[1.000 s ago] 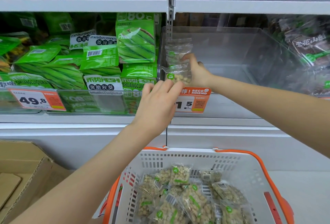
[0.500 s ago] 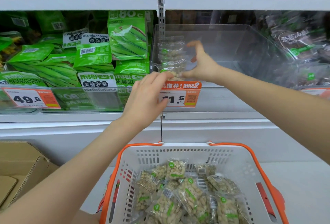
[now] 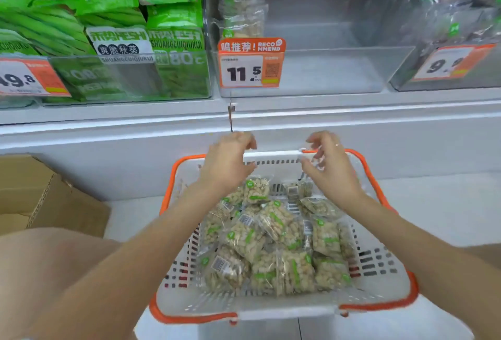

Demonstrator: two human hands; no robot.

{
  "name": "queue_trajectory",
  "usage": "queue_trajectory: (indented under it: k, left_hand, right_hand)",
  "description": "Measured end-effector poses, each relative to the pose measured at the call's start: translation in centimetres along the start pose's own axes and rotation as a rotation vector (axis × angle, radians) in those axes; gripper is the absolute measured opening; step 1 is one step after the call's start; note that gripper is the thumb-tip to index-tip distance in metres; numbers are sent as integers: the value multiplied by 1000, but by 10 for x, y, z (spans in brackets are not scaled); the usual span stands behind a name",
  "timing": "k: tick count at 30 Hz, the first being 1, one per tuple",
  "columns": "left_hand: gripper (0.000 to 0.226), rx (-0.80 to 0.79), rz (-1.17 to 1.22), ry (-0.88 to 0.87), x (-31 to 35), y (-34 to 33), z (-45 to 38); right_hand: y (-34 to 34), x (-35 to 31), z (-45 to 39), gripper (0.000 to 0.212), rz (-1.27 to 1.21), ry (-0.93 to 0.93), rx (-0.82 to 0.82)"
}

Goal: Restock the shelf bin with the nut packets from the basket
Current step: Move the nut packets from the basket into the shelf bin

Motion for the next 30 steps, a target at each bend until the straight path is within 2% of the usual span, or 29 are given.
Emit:
queue_trajectory:
  k: [2,4,6,8,10,12,14,15,19,23,25,27,28,30]
  left_hand:
    - [32,-201,-90,147,-19,-34,18]
    - [41,-381,-54,324,-39,-63,38]
    - [59,-608,-35,429,-55,-91,57]
    - [77,-723,19,497,-67,-112,72]
    - [82,-666,202,676,-76,-124,79]
    - [79,-563,351,830,-84,-135,79]
    - [83,-558,415,925,-91,-145,78]
    - [86,-570,418,960,-92,-149,78]
    - [86,-597,375,1013,-98,-156,74]
    - [98,-657,323,1053,-100,-159,72]
    - [96,-694,251,1007,-95,-155,72]
    - [84,-690,265,997,-91,-147,72]
    - [70,-688,270,978,-91,-142,73]
    - [36,-670,282,922,-91,-126,73]
  right_hand:
    - [-31,26,30,33,80,-133,-246]
    - [-57,45,53,43,95,-261,-437]
    - [-75,58,66,49,100,-330,-548]
    - [-90,66,68,49,74,-399,-577]
    - [-106,76,64,53,18,-536,-523]
    - [-121,89,56,66,-80,-761,-442]
    - [-138,102,52,83,-147,-928,-454]
    - [-143,106,51,90,-143,-951,-491]
    - [-153,114,42,102,-84,-936,-577]
    - [-152,111,33,84,-93,-906,-730]
    - [-151,107,33,85,-58,-886,-743]
    - [-147,99,36,93,-33,-853,-737]
    - [-146,96,37,93,-30,-830,-733]
    - [-137,90,39,75,-51,-781,-726]
Point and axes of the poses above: each hand's wrist, its own z-axis away from the middle knuckle, its own y-axis out of the back of the hand, x = y × z, the point moved 1 cm from there along -z, towards the middle knuckle, and after that the axes turned 1 degree about y, right-handed, at the moved point
